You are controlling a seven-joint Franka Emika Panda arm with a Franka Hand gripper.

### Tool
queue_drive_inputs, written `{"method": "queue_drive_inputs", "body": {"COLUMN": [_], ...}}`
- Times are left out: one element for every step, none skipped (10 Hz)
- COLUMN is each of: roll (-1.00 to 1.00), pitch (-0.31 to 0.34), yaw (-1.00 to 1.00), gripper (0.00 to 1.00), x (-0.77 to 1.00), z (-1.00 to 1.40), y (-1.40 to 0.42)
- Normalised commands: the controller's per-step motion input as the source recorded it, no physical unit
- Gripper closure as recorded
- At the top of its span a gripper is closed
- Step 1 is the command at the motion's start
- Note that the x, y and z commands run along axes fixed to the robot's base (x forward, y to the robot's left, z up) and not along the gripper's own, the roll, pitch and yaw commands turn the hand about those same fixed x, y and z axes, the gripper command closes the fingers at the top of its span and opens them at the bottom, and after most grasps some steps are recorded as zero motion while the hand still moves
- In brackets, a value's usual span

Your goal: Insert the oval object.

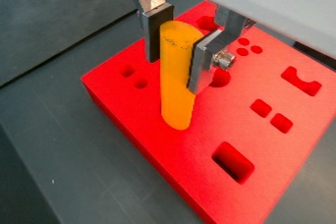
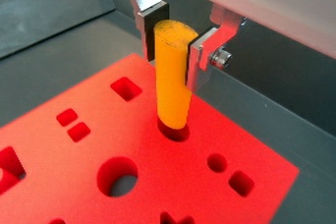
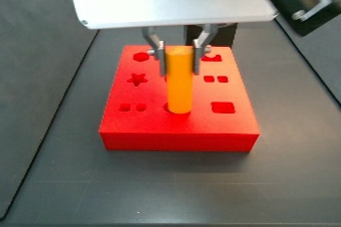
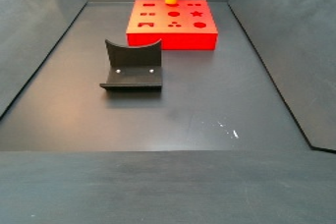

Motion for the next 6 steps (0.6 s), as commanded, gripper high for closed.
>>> {"method": "queue_drive_inputs", "body": {"roll": [0.00, 0.02, 0.06, 0.10, 0.10, 0.10], "pitch": [0.023, 0.001, 0.006, 0.016, 0.011, 0.020], "yaw": [-0.07, 0.00, 0.02, 0.13, 0.12, 0.00], "gripper": [1.00, 1.00, 1.00, 1.00, 1.00, 1.00], "x": [-0.29, 0.00, 0.21, 0.23, 0.11, 0.00], "z": [-0.03, -0.09, -0.23, -0.35, -0.30, -0.29], "y": [0.00, 0.00, 0.00, 0.12, 0.09, 0.00]}}
